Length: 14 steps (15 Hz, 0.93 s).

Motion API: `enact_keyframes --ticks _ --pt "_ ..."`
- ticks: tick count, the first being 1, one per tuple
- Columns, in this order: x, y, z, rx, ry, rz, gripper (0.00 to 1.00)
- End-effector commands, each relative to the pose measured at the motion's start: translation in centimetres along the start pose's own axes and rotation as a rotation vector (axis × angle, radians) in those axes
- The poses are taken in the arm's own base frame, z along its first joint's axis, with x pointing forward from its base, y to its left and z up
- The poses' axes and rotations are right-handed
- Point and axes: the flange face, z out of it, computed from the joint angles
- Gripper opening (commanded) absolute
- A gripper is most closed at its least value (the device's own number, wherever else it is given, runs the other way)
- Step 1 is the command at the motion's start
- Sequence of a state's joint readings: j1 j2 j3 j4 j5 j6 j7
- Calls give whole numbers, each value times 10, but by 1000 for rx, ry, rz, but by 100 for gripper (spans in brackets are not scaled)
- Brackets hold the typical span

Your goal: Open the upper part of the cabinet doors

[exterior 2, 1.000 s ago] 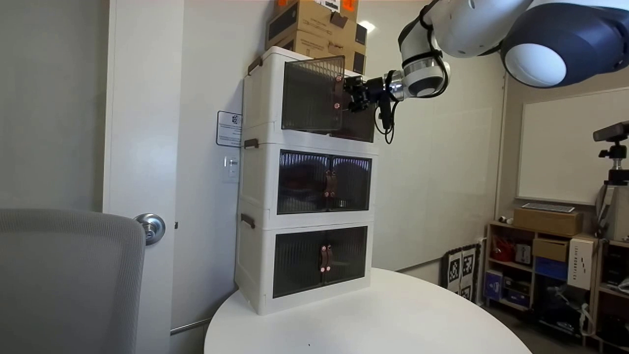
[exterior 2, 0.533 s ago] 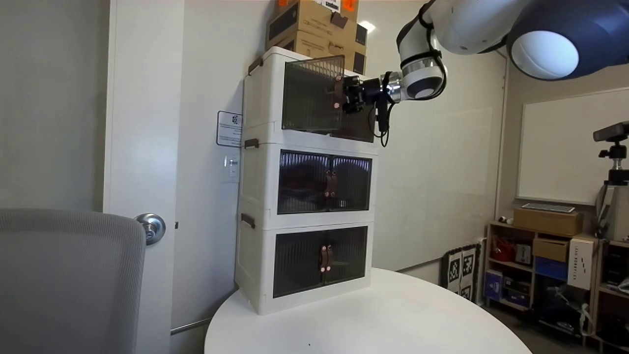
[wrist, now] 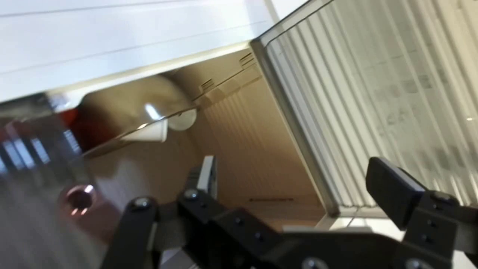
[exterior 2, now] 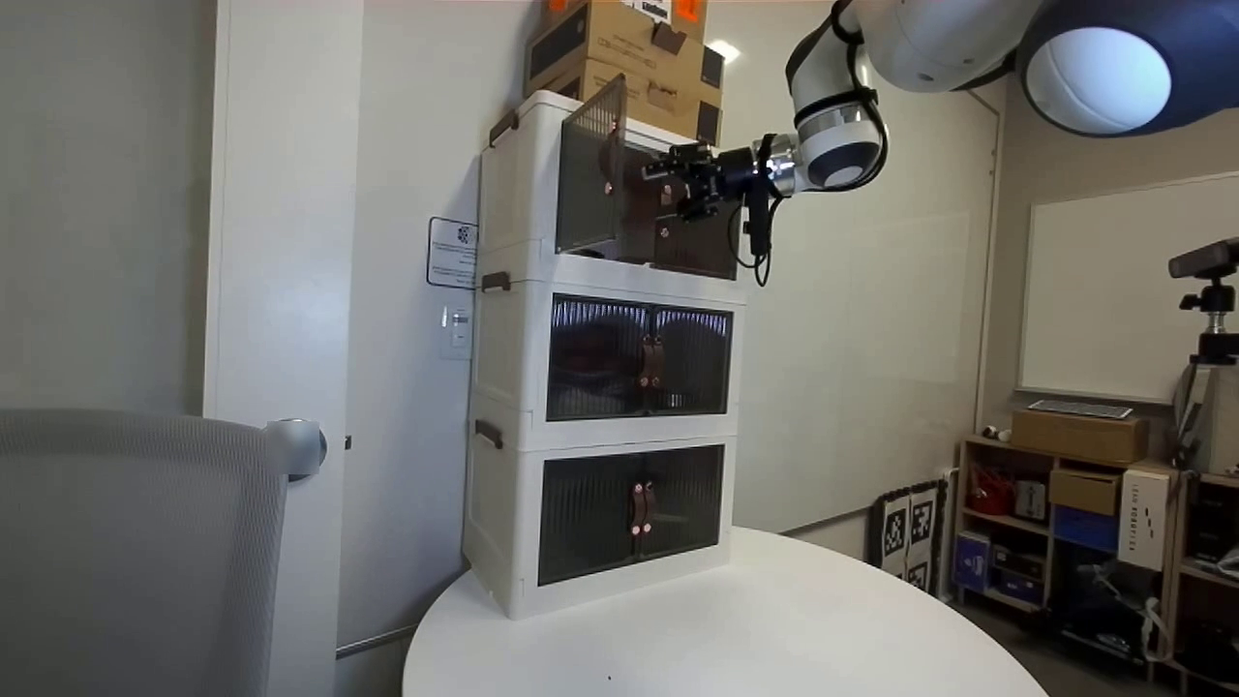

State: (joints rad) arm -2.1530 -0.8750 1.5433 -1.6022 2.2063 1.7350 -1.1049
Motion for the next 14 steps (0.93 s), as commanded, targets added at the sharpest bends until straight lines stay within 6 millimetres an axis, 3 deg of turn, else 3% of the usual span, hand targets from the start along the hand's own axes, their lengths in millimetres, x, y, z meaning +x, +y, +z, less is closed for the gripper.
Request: enact_keyframes --ticks 1,3,6,14 --pt "17 15 -33 -171 59 -90 100" --pt "23 26 -44 -251 94 -137 100" --pt "23 39 -45 -305 108 -157 100" --pt "16 60 -4 -217 128 -177 100"
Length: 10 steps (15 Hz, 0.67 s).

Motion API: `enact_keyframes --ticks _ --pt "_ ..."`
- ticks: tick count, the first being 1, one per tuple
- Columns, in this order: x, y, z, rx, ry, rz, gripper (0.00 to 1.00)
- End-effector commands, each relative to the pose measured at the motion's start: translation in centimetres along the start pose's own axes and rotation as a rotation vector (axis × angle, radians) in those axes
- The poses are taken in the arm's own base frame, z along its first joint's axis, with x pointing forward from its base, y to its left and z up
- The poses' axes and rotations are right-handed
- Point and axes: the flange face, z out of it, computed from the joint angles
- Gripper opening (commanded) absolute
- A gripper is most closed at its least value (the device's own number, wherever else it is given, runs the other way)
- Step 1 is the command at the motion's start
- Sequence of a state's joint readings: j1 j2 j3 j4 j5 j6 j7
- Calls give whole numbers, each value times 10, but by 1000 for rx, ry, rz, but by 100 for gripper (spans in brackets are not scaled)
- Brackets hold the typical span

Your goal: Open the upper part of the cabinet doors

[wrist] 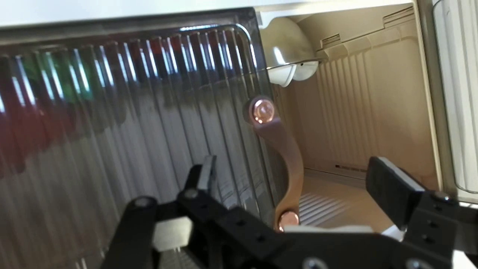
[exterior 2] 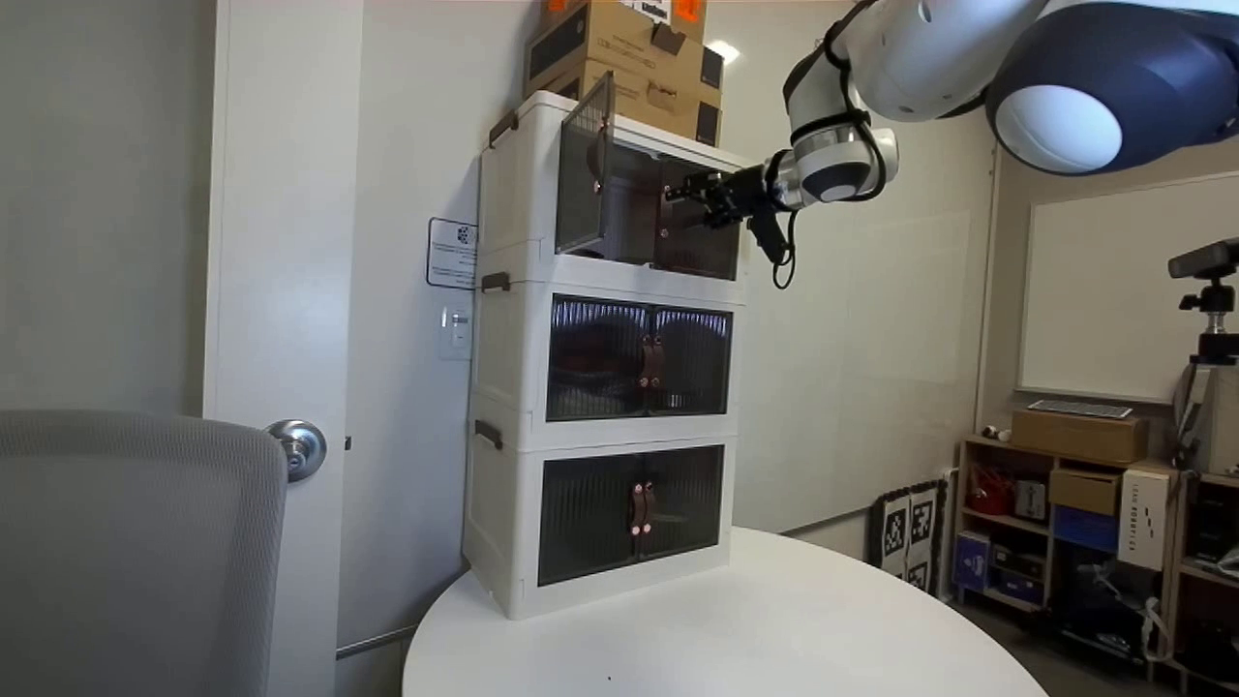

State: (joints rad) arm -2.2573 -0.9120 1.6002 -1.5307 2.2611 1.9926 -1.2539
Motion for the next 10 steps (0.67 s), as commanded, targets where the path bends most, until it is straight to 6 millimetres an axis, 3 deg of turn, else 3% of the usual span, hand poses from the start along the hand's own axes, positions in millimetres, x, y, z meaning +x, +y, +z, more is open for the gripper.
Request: enact_keyframes --ticks 1,10 --pt "2 4 25 41 20 -41 100" --pt "8 -6 51 115 35 -3 100"
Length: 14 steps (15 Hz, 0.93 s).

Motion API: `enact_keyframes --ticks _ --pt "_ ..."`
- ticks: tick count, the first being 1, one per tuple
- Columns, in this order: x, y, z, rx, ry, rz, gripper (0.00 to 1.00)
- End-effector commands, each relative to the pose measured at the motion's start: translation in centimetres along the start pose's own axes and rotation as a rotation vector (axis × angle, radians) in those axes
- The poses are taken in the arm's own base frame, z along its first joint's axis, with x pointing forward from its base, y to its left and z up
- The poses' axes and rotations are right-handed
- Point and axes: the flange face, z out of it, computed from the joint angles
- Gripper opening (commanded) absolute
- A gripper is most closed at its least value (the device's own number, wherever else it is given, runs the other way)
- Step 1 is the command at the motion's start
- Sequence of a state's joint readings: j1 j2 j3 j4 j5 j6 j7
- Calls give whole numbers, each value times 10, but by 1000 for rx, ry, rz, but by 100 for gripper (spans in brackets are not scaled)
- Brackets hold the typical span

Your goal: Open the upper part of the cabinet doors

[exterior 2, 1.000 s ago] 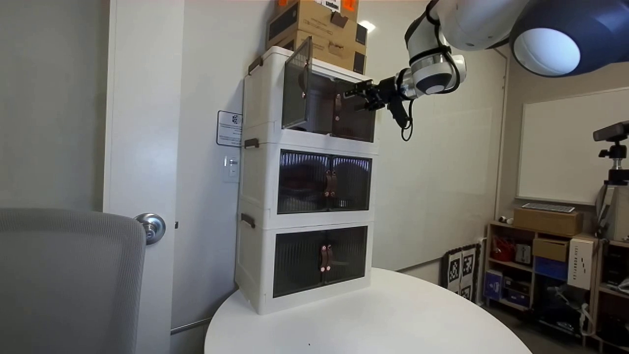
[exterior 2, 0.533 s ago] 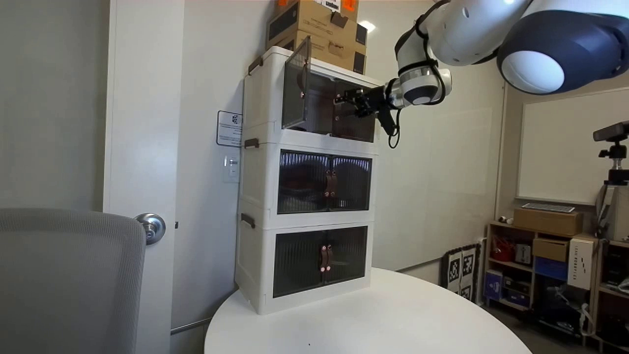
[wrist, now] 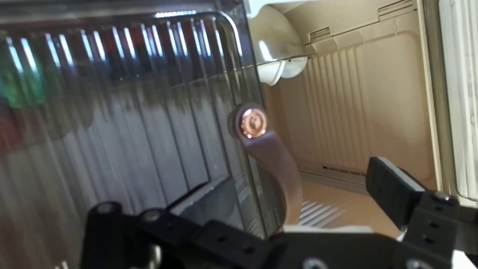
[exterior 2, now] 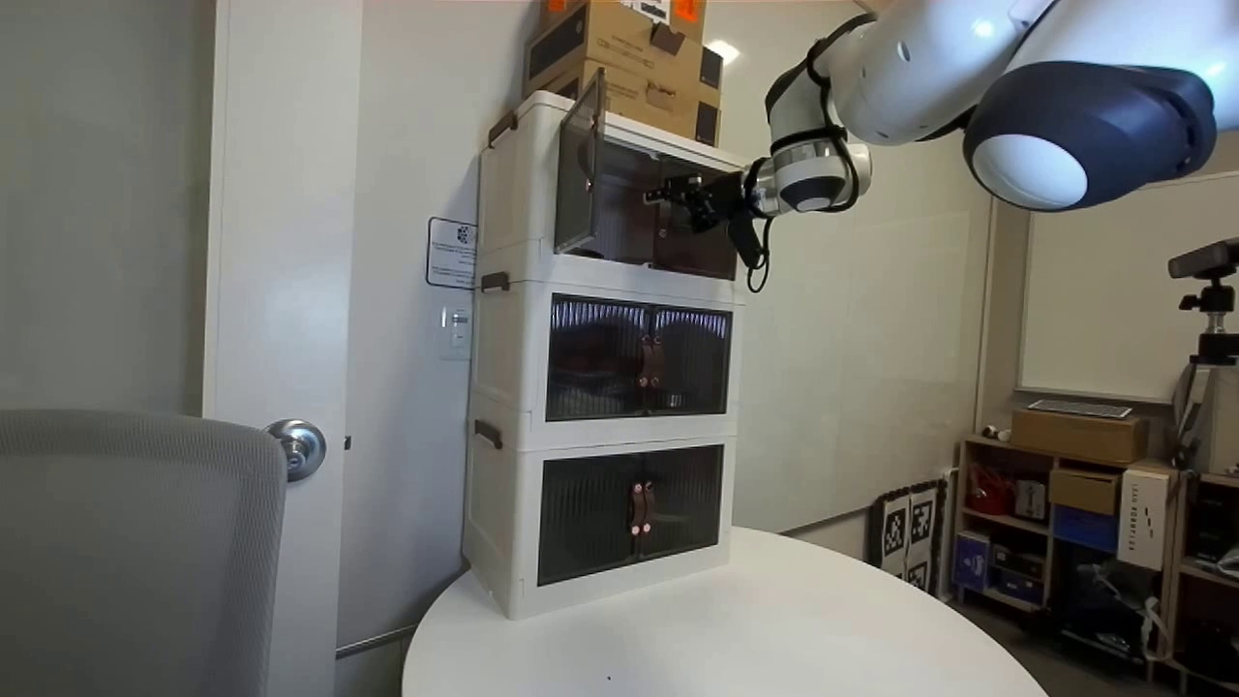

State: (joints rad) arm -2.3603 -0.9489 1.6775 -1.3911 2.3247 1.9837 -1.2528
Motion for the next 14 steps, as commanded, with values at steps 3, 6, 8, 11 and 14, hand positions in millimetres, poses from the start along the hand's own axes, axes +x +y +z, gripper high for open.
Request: enact_keyframes --ticks 3,6,8,11,14 --pt "8 -17 20 61 26 53 100" --pt "4 -37 29 95 25 103 100" --pt "-1 -53 38 120 9 130 100" --pt "-3 -57 37 139 -6 148 100" --pt "-7 -57 36 135 -27 174 100"
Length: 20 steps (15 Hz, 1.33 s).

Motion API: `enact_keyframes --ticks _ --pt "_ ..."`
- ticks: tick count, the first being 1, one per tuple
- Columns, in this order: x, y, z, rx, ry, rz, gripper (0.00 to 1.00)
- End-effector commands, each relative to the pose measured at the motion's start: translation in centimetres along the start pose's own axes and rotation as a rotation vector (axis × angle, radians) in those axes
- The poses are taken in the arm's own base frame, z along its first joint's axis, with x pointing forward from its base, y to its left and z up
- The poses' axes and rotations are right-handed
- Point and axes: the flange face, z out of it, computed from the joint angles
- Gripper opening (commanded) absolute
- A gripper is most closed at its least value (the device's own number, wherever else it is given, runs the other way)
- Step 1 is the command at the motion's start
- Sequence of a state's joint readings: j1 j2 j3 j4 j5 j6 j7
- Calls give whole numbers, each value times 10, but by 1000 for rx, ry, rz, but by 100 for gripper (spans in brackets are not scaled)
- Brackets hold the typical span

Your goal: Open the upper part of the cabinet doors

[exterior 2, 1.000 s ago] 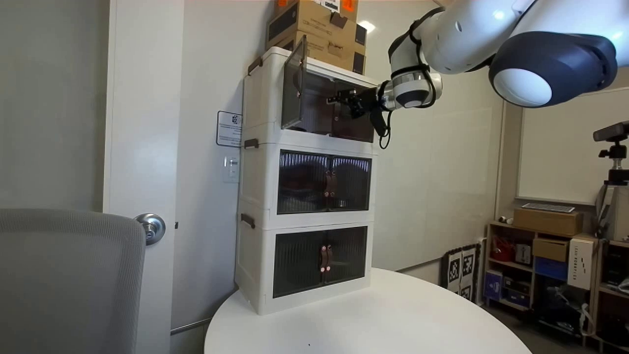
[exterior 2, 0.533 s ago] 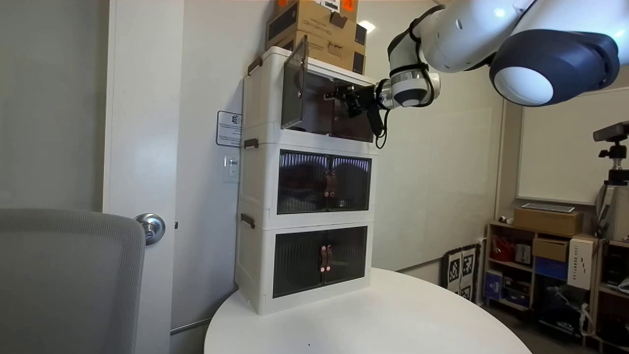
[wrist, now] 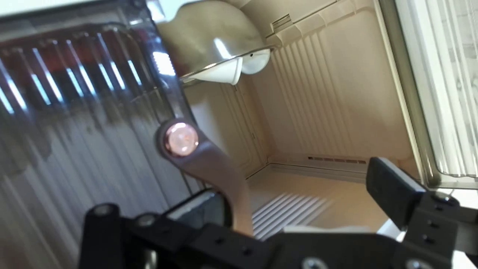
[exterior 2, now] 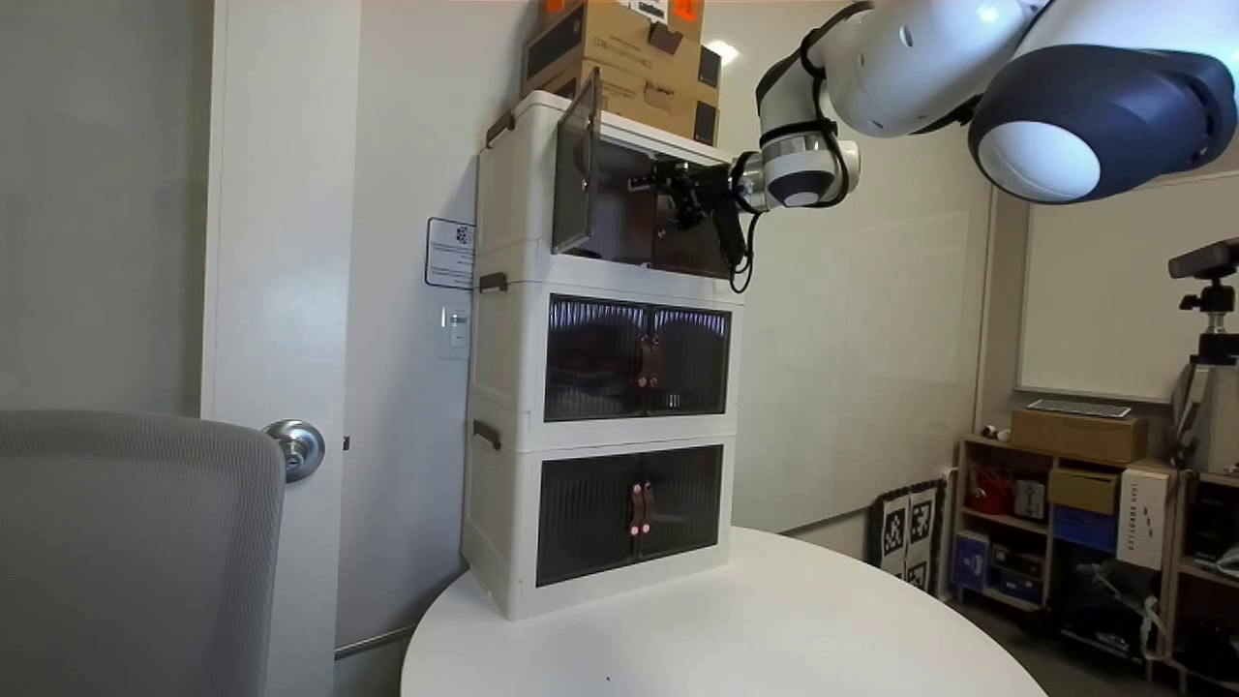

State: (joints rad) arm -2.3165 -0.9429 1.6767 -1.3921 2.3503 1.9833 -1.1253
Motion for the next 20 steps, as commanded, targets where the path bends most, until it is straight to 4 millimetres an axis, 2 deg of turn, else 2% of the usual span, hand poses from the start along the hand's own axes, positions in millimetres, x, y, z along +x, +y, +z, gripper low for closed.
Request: enact_keyframes --ticks 1,8,14,17,20 --pt "-12 -27 19 76 -54 56 100" --pt "-12 -33 -3 55 -82 143 100" --pt "-13 -45 -42 76 -102 258 100" --pt "-24 -59 -58 111 -120 309 100" --pt "-27 -60 -81 107 -144 337 100"
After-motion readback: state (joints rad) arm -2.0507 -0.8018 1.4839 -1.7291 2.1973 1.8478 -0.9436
